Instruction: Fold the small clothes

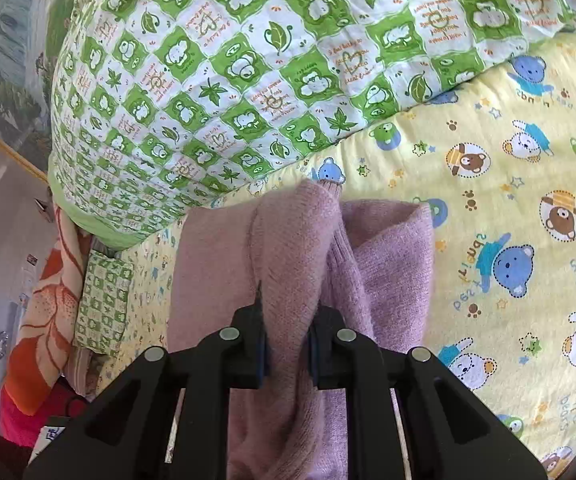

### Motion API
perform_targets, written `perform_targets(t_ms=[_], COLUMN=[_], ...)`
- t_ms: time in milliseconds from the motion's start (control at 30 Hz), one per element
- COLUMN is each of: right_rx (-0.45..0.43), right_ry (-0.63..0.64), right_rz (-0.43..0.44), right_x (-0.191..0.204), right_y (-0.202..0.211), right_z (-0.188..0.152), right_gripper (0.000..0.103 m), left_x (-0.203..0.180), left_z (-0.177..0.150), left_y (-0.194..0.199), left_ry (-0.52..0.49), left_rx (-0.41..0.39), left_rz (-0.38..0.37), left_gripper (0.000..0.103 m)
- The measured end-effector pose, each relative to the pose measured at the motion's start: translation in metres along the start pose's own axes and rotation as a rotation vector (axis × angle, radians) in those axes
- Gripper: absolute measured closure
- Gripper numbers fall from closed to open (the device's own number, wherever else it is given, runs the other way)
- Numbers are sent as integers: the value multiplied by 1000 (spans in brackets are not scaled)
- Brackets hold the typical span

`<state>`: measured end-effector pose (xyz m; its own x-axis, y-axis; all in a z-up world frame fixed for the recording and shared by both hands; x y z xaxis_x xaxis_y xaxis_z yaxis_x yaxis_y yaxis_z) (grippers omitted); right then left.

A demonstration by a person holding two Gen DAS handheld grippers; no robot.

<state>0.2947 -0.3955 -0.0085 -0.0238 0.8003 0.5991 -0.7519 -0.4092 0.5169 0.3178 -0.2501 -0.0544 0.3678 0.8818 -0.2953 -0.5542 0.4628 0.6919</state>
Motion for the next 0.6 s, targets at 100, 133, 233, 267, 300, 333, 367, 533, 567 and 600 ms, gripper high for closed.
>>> perform_targets(t_ms=[100, 133, 233, 267, 300, 333, 367, 533, 567, 600], right_rx=[-12, -16, -6, 7, 25, 41, 51, 8, -7, -23], right_ry=[28, 45, 87, 99, 116, 125, 127, 77, 69, 54], right_rz=[48, 67, 62, 36, -4, -28, -40, -101, -114, -121], right_x=[10, 17, 22, 20, 16, 13, 8, -9, -11, -12], right_y=[-4, -6, -15, -18, -23, -26, -27, -3, 3, 12], right_z=[6, 8, 14, 14, 12, 9, 7, 4, 3, 1], right_gripper=[86, 86, 86, 86, 86, 86, 85, 63, 60, 59], left_x=[-5, -4, -1, 0, -4, -3, -3, -10, -12, -12], left_z=[8, 9, 9, 8, 8, 6, 5, -2, -6, -10], left_y=[1, 0, -10, -14, -19, -21, -22, -17, -14, -9], left_ry=[-4, -2, 18, 31, 38, 40, 38, 25, 22, 18], left_rx=[-30, -32, -10, -3, 4, 6, 6, 18, 23, 29], left_rz=[18, 26, 31, 24, 16, 14, 14, -34, -42, -48], left_gripper=[91, 91, 87, 82, 80, 75, 68, 43, 43, 43])
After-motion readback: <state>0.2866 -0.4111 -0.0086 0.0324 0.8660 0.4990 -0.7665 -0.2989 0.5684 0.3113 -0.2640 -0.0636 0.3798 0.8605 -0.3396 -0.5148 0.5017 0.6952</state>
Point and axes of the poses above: each gripper's, at about its wrist camera, not at the fingertips, and y roughly against the way its jaws point, x to its left, z to its top, the point moved 4 cm from there along -y, roughly the way its jaws point, and after that the axes turned 12 degrees about -x, right-handed, at the moved point
